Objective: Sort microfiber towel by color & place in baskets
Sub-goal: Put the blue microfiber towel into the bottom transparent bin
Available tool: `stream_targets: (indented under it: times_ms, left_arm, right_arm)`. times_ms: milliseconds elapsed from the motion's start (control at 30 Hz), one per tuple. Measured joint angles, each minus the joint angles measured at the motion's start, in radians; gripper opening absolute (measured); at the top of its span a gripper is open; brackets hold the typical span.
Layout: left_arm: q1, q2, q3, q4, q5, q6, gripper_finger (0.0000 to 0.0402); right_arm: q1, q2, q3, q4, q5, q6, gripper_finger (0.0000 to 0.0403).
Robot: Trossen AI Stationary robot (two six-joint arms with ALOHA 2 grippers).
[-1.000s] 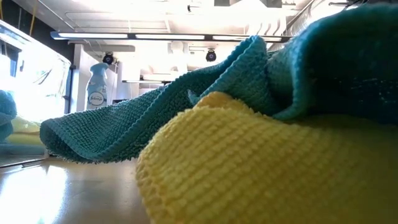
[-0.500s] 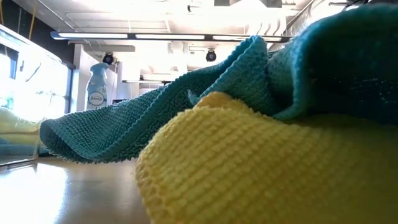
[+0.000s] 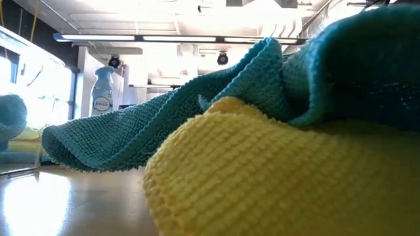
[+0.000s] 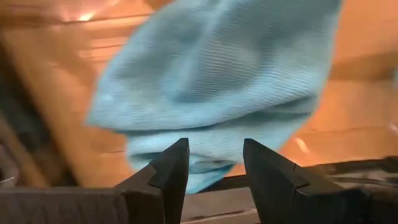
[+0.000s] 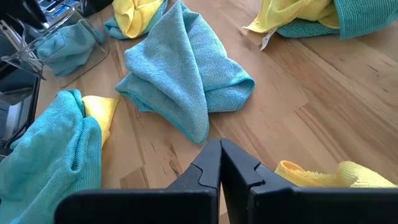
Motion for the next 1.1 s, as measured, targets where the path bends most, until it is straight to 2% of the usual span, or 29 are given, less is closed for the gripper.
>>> stream_targets:
  times_ms: [267, 467, 700, 833, 1000, 1100]
  left_arm:
    - [0.0, 0.0, 0.057, -0.031, 0.019, 0.048, 0.0143]
    - [0.0, 0.0, 0.096, -0.064, -0.149, 0.045, 0.0143]
    - [0.027, -0.049, 0.17, -0.23, -0.232, 0.113, 0.0143]
    - [0.058, -0.11, 0.183, -0.327, -0.297, 0.218, 0.0143]
    - [0.126, -0.187, 0.183, -0.467, -0.316, 0.39, 0.0142]
    - [0.184, -0.223, 0.183, -0.534, -0.349, 0.483, 0.0142]
  right_arm:
    - [0.0, 0.0, 0.0, 0.0, -0.006, 0.0, 0.0]
    - [0.0, 0.0, 0.0, 0.0, 0.02, -0.001, 0.0]
    - [0.0, 0.0, 0.0, 0.0, 0.02, -0.001, 0.0]
    - [0.0, 0.0, 0.0, 0.0, 0.021, -0.001, 0.0]
    - [-0.001, 0.0, 0.0, 0.023, 0.024, 0.026, 0.0]
    - [-0.001, 0.0, 0.0, 0.08, 0.066, 0.023, 0.0]
